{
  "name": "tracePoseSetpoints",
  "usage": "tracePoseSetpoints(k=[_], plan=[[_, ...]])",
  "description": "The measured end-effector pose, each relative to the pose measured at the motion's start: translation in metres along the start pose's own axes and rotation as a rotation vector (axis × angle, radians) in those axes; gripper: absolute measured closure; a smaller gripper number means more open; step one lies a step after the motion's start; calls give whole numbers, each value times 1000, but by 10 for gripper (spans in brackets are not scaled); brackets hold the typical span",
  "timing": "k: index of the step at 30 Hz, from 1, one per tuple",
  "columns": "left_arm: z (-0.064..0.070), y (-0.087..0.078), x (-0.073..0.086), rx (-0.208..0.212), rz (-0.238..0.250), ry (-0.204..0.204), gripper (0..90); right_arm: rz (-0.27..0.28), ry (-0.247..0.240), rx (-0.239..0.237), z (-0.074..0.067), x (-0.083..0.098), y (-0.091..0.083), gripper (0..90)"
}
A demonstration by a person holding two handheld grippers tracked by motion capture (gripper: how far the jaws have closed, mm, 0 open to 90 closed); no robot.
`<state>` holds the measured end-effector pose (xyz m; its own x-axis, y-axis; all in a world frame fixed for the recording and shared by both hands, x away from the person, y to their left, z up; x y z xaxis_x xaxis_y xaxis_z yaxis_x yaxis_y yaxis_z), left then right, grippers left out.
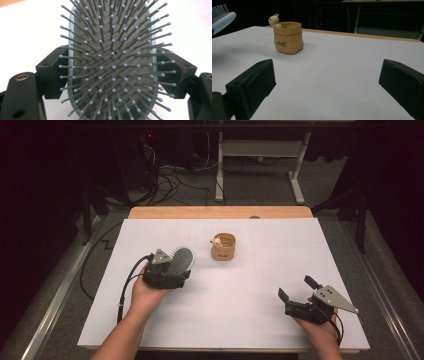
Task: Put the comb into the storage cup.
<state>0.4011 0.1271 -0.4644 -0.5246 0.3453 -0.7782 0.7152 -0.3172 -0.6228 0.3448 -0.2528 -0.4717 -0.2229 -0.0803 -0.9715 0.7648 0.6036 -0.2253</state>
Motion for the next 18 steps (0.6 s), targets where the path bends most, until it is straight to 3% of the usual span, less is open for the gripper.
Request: tracePoseSetpoints(k=[10, 18], plan=[[-4, -7, 0, -13, 57, -23, 203, 2, -9, -3, -1, -1, 0, 13], [-5, -12, -1, -6, 138, -38, 203, 1, -15, -5, -3, -1, 1, 13]])
Point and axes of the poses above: each handheld gripper's, and its own axes: y roughly forward along the jaws, x roughly out of its underside, z roughly to its right, the point moved 7 cm from there along y, roughly forward along the jaws, and after that the axes turned 12 degrees about -x, right-handed, at the moved point
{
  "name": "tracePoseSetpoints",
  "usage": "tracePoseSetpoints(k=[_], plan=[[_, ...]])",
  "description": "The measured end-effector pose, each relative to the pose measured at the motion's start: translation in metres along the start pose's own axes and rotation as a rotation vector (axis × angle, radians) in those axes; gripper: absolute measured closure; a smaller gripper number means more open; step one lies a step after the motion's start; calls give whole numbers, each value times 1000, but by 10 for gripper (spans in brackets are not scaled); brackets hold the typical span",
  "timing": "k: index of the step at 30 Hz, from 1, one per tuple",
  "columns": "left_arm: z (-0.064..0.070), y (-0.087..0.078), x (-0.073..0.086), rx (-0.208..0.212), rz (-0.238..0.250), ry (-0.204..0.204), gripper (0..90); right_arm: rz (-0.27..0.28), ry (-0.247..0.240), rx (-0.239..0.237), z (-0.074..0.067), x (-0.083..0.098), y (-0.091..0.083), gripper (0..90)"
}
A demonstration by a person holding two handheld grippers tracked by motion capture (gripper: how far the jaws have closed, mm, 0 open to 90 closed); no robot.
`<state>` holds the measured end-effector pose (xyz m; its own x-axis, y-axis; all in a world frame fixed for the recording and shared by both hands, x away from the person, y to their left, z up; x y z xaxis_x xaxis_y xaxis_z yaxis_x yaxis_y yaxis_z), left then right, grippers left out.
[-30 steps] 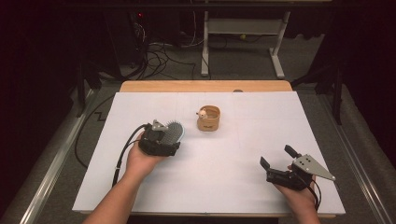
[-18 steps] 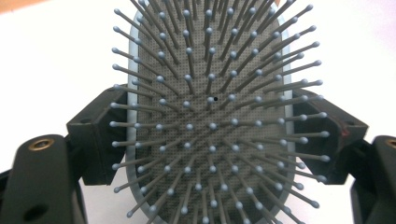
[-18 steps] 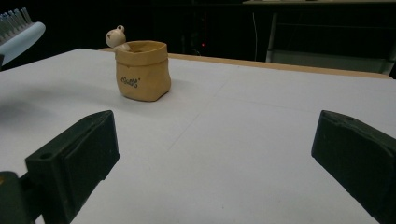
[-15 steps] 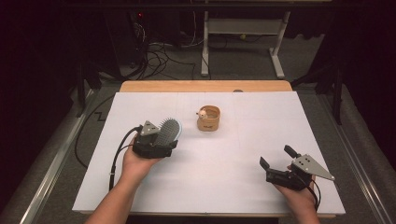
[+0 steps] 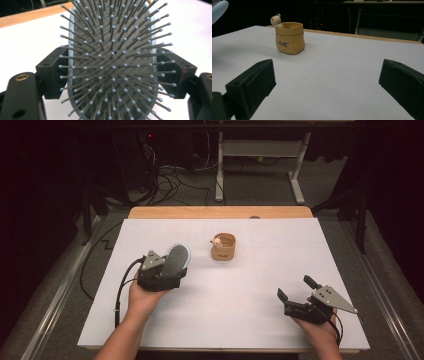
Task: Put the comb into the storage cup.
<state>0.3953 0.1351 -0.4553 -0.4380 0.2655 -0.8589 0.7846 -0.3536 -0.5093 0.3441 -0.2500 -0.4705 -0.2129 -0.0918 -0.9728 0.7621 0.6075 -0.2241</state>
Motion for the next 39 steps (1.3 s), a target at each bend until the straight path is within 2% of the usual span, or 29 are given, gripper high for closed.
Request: tracePoseSetpoints(k=[8, 11, 13, 20, 22, 27, 29, 39], plan=[[1, -2, -3, 29, 53, -11, 203, -3, -12, 3, -2, -2, 1, 12], [3, -1, -1, 33, 55, 7, 202, -4, -7, 1, -3, -1, 2, 12], [4, -3, 0, 50, 63, -4, 202, -9, -6, 2, -2, -1, 3, 12], [8, -10, -2, 60, 111, -1, 202, -10, 5, 12, -1, 0, 2, 12], [8, -11, -1, 59, 123, 4, 202, -8, 2, 12, -1, 0, 2, 12], [13, -9, 1, 63, 119, 12, 202, -5, 3, 12, -1, 0, 1, 12], [16, -9, 2, 59, 120, 31, 202, -3, 3, 8, -1, -1, 1, 12], [28, -17, -2, 94, 166, 52, 202, -2, 1, -1, -3, -1, 1, 12]])
Point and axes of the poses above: each handheld gripper's, and its own axes: y roughly forward along the jaws, x roughly out of its underside, z roughly to its right, the point moved 7 cm from there along y, roughly forward along the jaws, and after that the axes turned 12 degrees about -x, right-handed, at the moved point
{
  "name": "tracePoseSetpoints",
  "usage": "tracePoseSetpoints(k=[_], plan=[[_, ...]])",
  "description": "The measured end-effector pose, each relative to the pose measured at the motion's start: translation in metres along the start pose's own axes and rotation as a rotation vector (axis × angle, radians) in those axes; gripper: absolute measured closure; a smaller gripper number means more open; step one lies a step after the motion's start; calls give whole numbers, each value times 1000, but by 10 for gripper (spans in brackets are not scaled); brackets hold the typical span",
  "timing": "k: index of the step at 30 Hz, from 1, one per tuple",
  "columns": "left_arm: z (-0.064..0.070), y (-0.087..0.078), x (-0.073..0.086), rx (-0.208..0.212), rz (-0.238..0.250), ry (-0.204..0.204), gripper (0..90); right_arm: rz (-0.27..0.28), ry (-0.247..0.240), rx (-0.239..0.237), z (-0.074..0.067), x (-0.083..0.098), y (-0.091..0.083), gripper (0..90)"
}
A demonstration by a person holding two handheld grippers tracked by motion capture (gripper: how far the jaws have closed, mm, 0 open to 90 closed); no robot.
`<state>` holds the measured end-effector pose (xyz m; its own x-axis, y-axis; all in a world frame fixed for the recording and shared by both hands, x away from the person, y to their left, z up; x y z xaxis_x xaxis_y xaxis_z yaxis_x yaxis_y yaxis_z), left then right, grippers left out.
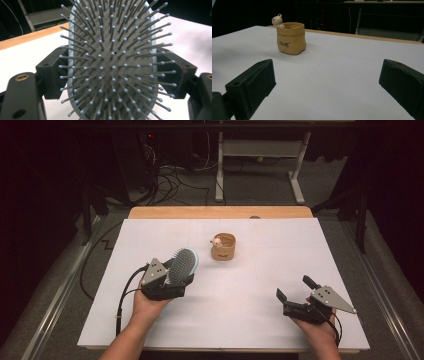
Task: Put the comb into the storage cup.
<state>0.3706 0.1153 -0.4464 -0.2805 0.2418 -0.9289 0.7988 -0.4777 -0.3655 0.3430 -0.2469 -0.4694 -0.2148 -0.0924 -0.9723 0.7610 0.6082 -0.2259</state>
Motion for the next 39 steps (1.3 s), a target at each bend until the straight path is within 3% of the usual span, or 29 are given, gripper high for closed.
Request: tracePoseSetpoints(k=[8, 13, 26, 32, 36, 39], plan=[[4, -6, -6, 11, 46, 3, 202, -5, 12, -5, -3, -1, 1, 10], [9, -9, -10, 18, 70, 11, 202, -12, -6, -21, -9, -2, 5, 3], [16, -8, -21, 33, 94, 34, 202, -33, -35, -75, -27, -7, 22, 2], [20, -2, -28, 50, 105, 31, 202, -23, -23, -90, -29, -8, 25, 2], [28, 6, -33, 57, 107, 66, 202, -22, -16, -89, -28, -8, 25, 2], [32, 11, -36, 76, 118, 44, 201, -27, -16, -89, -27, -8, 27, 2]])
Point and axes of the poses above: each handheld gripper's, and its own axes: y roughly forward along the jaws, x roughly out of its underside, z roughly to its right, the point moved 7 cm from there along y, roughly forward along the jaws, and after that the axes turned 12 degrees about -x, right-handed, at the moved point
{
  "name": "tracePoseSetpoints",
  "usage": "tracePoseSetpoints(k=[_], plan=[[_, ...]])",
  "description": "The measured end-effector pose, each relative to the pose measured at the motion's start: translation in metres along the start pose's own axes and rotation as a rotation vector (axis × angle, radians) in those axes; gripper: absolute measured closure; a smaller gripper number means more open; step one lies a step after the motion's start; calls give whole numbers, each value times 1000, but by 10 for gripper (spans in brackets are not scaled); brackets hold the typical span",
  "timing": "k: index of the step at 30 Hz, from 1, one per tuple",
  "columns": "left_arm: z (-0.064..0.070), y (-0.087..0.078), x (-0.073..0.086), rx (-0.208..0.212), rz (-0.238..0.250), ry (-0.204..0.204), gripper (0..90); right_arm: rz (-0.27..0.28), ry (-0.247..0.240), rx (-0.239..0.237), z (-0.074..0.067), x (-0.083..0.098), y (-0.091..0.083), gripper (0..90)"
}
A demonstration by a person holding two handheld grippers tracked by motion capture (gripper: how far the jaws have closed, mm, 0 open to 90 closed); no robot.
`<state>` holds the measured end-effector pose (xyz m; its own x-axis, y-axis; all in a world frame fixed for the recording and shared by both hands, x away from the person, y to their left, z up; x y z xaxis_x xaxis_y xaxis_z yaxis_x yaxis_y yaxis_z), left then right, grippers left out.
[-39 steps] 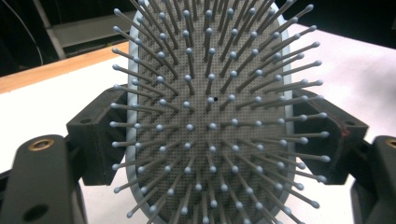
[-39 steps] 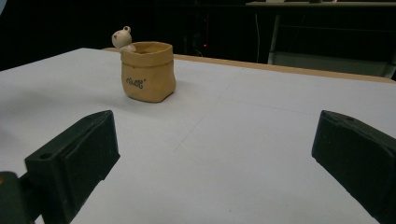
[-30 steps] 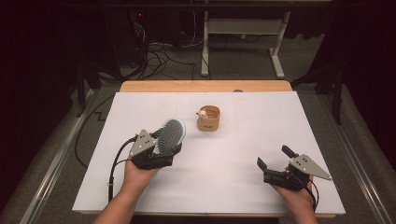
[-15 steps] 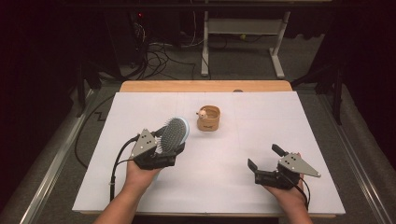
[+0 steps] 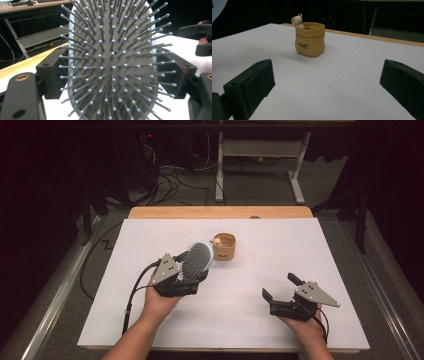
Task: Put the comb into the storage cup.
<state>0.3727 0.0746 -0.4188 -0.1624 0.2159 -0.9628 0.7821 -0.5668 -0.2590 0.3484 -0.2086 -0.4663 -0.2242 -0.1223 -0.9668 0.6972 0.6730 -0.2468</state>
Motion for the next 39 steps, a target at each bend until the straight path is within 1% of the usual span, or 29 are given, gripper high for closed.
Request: tracePoseSetpoints(k=[2, 3, 6, 7, 10, 11, 15, 16, 18, 23, 27, 28, 29, 30, 32, 35, 36, 39], plan=[[1, 2, 0, 6, 3, -1, 201, 0, -1, -4, 0, 0, 1, 2], [3, 5, 0, 1, -4, 19, 202, 1, -2, -5, 0, -1, 2, 2], [4, 6, 2, 4, -8, 23, 201, 4, 6, -9, -1, -3, 3, 2], [5, 5, 3, 3, -9, 35, 201, 5, 3, -14, -3, -6, 4, 2], [7, 4, 3, 4, -5, 37, 201, 4, 10, -30, -6, -11, 9, 2], [8, 4, 4, 6, -4, 38, 201, 0, 6, -34, -8, -12, 10, 2], [12, 5, 8, 9, -11, 54, 202, -1, 7, -56, -13, -18, 17, 2], [12, 6, 9, 6, -11, 53, 201, 2, 8, -69, -15, -20, 19, 2], [13, 6, 9, 8, -14, 53, 201, 5, 7, -79, -18, -24, 21, 2], [17, 3, 12, 9, -16, 46, 201, 12, 10, -121, -31, -36, 29, 2], [20, 2, 12, 12, -12, 50, 201, 22, 4, -141, -41, -42, 34, 2], [20, 2, 12, 12, -12, 50, 201, 22, 4, -141, -41, -42, 34, 2], [21, 2, 12, 13, -10, 49, 201, 22, 11, -150, -45, -44, 37, 2], [23, 2, 13, 18, -12, 59, 201, 22, 14, -152, -46, -45, 38, 2], [25, 3, 13, 19, -12, 65, 201, 23, 9, -160, -49, -47, 40, 2], [27, 3, 13, 18, -10, 64, 201, 26, 17, -173, -52, -49, 42, 2], [30, 3, 13, 22, -13, 71, 201, 31, 24, -185, -55, -51, 43, 2], [32, 3, 13, 23, -12, 67, 201, 38, 23, -201, -60, -55, 43, 2]])
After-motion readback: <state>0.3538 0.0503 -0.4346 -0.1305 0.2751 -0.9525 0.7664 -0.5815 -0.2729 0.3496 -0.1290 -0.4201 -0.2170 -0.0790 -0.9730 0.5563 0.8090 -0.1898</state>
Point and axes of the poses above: each handheld gripper's, and its own axes: y roughly forward along the jaws, x roughly out of its underside, z roughly to its right, the point moved 7 cm from there along y, roughly forward along the jaws, and after that the axes turned 12 degrees about -x, right-handed, at the moved point
